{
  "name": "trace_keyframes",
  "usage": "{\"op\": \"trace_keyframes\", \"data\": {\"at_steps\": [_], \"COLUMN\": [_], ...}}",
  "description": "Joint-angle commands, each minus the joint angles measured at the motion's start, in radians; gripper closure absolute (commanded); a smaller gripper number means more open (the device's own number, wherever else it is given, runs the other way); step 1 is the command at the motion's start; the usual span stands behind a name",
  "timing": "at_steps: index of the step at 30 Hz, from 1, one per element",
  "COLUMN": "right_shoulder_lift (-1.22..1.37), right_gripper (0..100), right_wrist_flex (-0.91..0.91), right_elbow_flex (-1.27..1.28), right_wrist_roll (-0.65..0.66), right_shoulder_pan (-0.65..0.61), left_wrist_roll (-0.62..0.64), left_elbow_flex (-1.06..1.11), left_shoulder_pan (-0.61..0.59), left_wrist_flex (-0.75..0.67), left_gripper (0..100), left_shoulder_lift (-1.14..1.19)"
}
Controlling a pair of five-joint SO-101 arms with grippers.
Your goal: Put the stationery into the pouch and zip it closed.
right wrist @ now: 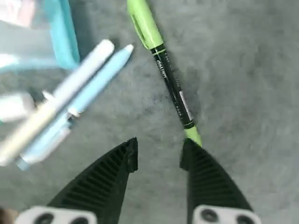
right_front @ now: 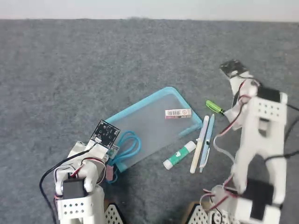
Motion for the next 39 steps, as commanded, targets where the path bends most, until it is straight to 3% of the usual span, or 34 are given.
{"op": "trace_keyframes", "data": {"at_steps": [1, 5, 14, 20, 22, 29, 34, 39], "right_shoulder_lift": [0.094, 0.183, 0.394, 0.443, 0.437, 0.360, 0.326, 0.349], "right_gripper": [75.5, 73.5, 73.9, 97.3, 98.7, 99.2, 99.2, 99.2], "right_wrist_flex": [-0.007, -0.073, -0.272, -0.243, -0.232, -0.225, -0.234, -0.225], "right_elbow_flex": [-0.084, -0.089, -0.092, -0.089, -0.094, -0.094, -0.095, -0.158], "right_wrist_roll": [0.250, 0.331, 0.339, 0.287, 0.218, 0.089, 0.118, 0.183], "right_shoulder_pan": [0.038, 0.056, 0.136, 0.154, 0.182, 0.392, 0.572, 0.674], "left_wrist_roll": [-0.006, -0.006, -0.006, -0.006, -0.006, -0.006, -0.006, -0.006], "left_elbow_flex": [-0.007, -0.007, -0.007, -0.007, -0.007, -0.007, -0.007, -0.007], "left_shoulder_pan": [-0.008, -0.008, -0.008, -0.008, -0.008, -0.008, -0.008, -0.008], "left_wrist_flex": [-0.005, -0.006, -0.008, -0.009, -0.009, -0.008, -0.006, -0.005], "left_gripper": [89, 89, 89, 89, 89, 89, 89, 89], "left_shoulder_lift": [-0.025, -0.025, -0.025, -0.025, -0.025, -0.025, -0.025, -0.025]}}
